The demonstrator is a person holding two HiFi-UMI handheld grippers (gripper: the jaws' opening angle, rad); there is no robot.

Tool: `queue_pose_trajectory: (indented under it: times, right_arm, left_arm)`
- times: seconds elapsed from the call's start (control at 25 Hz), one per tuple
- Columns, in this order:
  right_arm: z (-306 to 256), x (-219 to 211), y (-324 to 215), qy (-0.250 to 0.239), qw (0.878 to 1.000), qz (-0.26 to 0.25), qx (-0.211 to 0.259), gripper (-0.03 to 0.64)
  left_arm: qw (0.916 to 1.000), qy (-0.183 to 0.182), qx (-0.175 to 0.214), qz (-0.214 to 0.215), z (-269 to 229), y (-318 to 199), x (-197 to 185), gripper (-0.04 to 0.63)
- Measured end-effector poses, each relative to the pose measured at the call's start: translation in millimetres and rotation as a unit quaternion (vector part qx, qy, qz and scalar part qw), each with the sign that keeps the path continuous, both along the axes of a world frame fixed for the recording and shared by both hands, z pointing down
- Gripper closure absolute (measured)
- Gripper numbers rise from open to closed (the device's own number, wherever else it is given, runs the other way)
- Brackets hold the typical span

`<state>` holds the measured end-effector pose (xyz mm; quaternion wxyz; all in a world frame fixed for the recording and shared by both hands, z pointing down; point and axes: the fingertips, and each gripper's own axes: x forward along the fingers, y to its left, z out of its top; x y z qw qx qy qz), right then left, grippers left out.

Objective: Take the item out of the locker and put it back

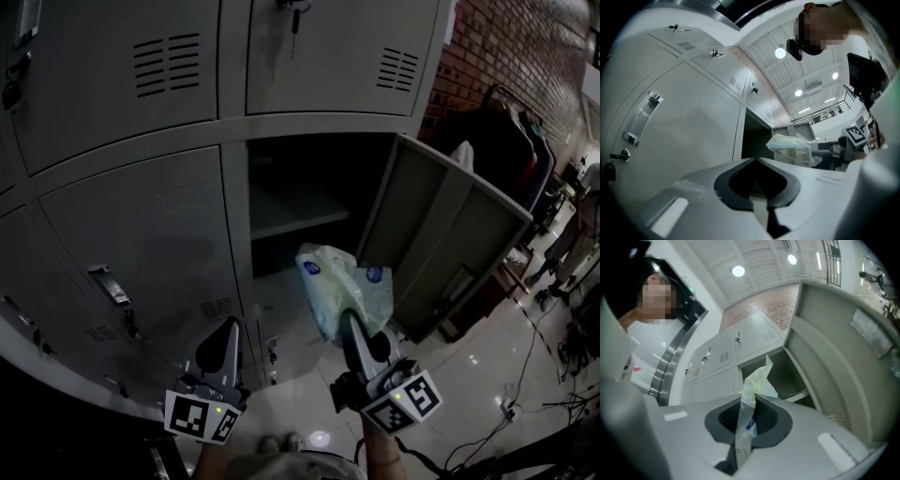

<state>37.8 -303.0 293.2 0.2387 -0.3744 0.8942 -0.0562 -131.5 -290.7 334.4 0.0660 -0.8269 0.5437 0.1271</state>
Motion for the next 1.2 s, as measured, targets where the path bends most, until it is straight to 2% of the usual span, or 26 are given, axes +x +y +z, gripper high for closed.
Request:
queue_pose_trajectory:
  times: [0.28,0.52,1.2]
  right_arm:
    - [33.7,19.3,38.7,-0.016,1.000,0.009,-0.003,0.601]
    - [35.9,22.0,39.0,-0.025,1.000,0.008,-0.012,0.601]
    - [40.0,14.4,31.6,-0.004,1.000,0.008,-0.020,0.601]
  left_arm:
    - [0.9999,0.006,-0.007,-0.009,10.5,9.9,-5.9,0.591]
    - [0.9999,0.001,-0.004,-0.011,7.3,7.4,-6.1,0.591]
    - [0.9999,-0.011,-0.003,-0.002,3.8,1.3,6.4,0.591]
